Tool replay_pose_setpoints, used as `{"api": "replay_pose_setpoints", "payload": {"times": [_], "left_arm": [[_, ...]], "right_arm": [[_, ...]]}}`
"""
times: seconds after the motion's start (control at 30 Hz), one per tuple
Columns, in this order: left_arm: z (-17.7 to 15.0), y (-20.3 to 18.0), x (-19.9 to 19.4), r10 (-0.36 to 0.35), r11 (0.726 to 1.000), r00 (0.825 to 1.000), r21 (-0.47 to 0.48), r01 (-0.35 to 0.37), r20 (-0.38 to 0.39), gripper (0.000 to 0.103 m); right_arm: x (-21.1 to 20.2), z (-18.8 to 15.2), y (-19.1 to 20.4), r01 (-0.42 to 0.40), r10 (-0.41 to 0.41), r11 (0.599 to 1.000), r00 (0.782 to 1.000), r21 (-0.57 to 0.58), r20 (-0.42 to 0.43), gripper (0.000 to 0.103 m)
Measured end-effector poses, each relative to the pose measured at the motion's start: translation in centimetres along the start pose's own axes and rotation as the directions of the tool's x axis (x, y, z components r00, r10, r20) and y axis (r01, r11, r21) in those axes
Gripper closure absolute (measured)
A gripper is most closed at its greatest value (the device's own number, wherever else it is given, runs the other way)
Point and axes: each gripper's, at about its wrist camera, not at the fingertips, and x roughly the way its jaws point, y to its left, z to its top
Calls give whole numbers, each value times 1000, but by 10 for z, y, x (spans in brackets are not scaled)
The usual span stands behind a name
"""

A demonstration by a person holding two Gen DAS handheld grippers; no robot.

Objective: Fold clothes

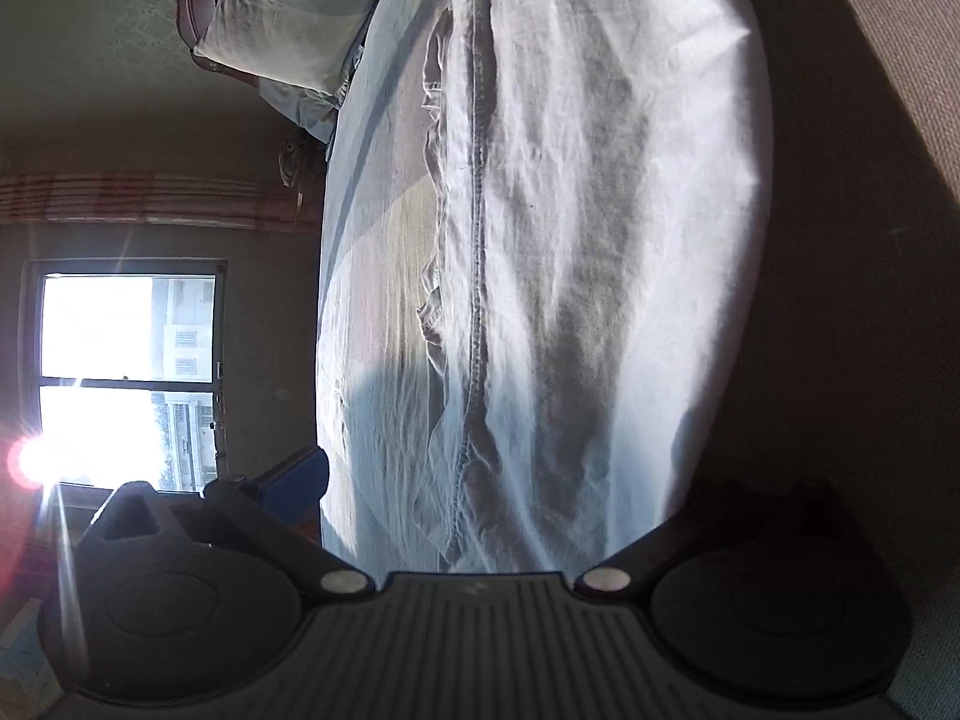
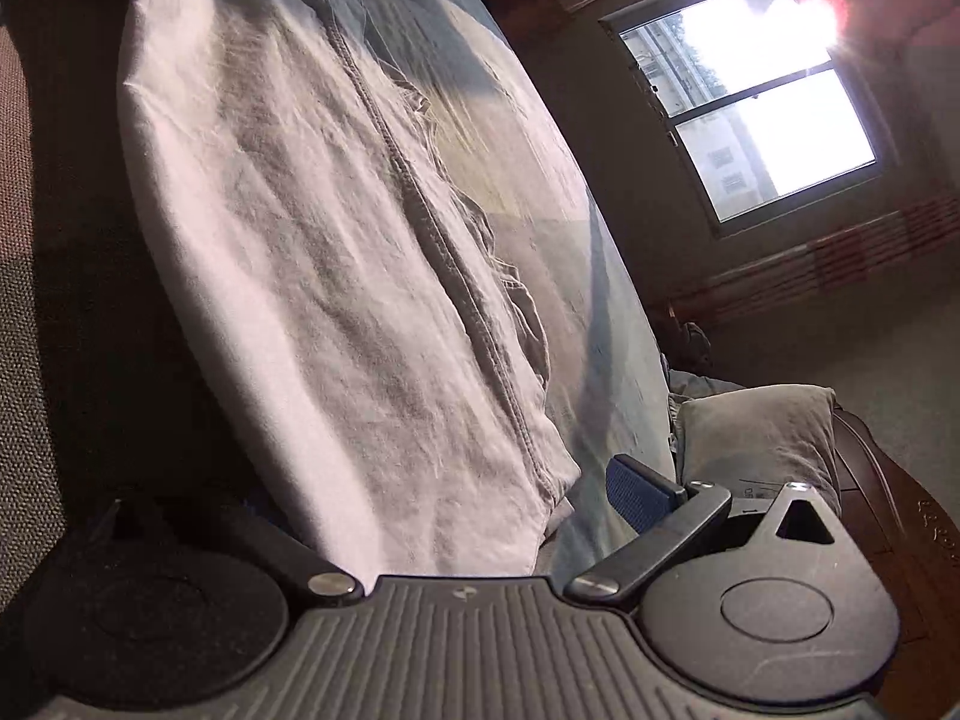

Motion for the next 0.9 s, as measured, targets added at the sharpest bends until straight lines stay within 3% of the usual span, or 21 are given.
{"api": "replay_pose_setpoints", "payload": {"times": [0.13, 0.27, 0.37, 0.5, 0.57, 0.63, 0.67, 0.73, 0.8, 0.9], "left_arm": [[-1, -10, -3, 49, 996, 998, 76, -51, 32, 1], [12, -16, 0, 31, 982, 999, 183, -36, 30, 1], [16, -13, 6, -13, 985, 1000, 174, 11, 9, 1], [6, -7, 7, -51, 996, 998, 80, 49, 25, 4], [-1, -10, 1, -78, 995, 995, 75, 73, 68, 19], [-6, -20, -5, -110, 991, 990, 82, 103, 88, 56], [-8, -26, -7, -119, 990, 989, 83, 111, 93, 65], [-10, -36, -8, -134, 989, 986, 78, 127, 95, 101], [-10, -45, -9, -90, 995, 991, 57, 85, 94, 103], [-11, -41, -9, -95, 995, 992, 7, 95, 89, 103]], "right_arm": [[8, -15, -7, 5, -5, 1000, 1000, 9, -22, 0], [14, -4, 2, 31, -32, 995, 999, -94, -13, 0], [16, 0, 6, 31, -32, 991, 999, -133, -9, 0], [16, -3, 1, -13, 12, 996, 1000, -91, -4, 4], [12, -4, 4, -27, 27, 996, 1000, -85, 3, 11], [10, -4, 7, -37, 37, 995, 999, -95, 8, 15], [9, -4, 8, -39, 41, 994, 999, -103, 12, 17], [9, -4, 8, -46, 47, 993, 999, -106, 15, 18], [8, -5, 8, -57, 59, 994, 998, -98, 18, 21], [5, -8, 12, -64, 67, 994, 997, -88, 33, 30]]}}
